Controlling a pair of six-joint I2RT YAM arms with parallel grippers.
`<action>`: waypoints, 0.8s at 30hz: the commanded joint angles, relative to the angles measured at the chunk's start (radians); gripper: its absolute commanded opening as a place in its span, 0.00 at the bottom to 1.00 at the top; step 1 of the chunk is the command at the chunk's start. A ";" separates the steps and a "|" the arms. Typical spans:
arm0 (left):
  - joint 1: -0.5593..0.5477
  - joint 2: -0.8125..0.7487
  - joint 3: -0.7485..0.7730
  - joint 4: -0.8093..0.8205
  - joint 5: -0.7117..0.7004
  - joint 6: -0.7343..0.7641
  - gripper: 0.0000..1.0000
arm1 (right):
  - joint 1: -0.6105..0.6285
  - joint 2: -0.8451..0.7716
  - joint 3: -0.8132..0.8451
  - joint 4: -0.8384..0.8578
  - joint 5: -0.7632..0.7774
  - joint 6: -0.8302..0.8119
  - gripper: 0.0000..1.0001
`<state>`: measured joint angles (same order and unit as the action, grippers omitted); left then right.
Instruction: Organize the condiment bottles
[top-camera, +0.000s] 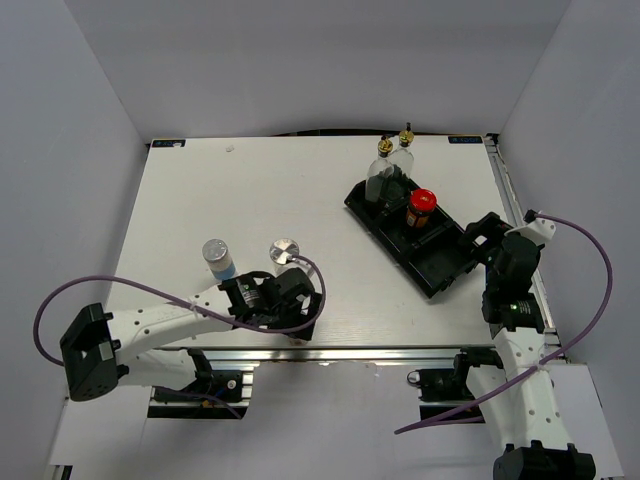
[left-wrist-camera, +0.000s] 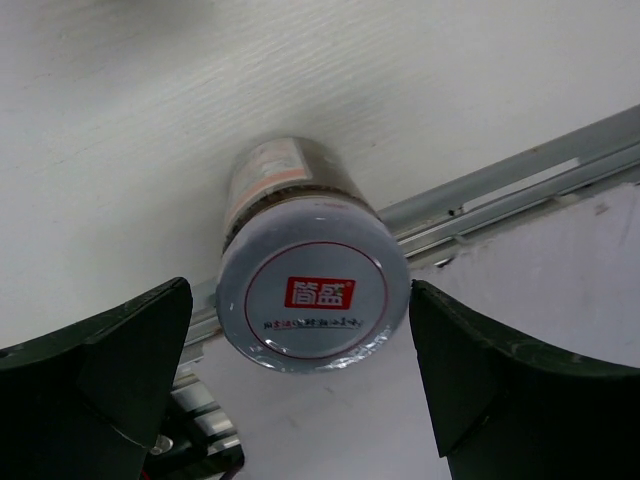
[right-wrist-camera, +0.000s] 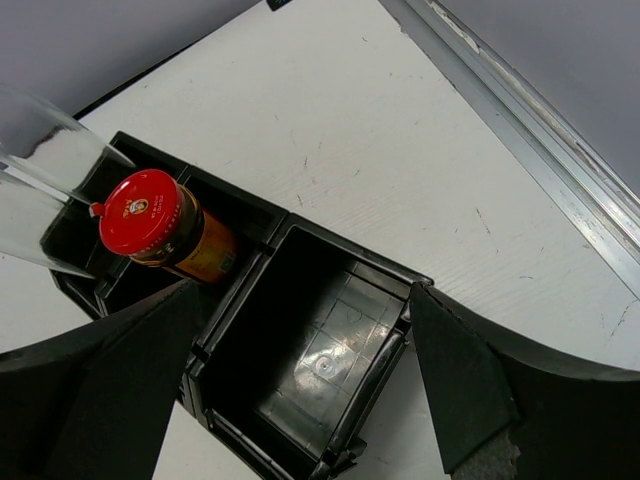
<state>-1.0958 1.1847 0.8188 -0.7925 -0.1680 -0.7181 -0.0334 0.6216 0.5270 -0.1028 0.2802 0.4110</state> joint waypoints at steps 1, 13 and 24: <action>-0.007 0.029 0.025 -0.044 -0.019 0.037 0.98 | -0.007 -0.006 0.008 0.035 -0.009 -0.001 0.89; -0.007 0.075 0.048 0.004 -0.025 0.092 0.84 | -0.007 -0.011 0.010 0.031 -0.001 -0.005 0.89; -0.007 0.078 0.106 0.025 -0.045 0.123 0.30 | -0.007 -0.020 0.019 0.011 0.022 -0.014 0.90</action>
<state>-1.0973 1.2736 0.8490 -0.7959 -0.1860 -0.6170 -0.0334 0.6186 0.5270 -0.1059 0.2821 0.4107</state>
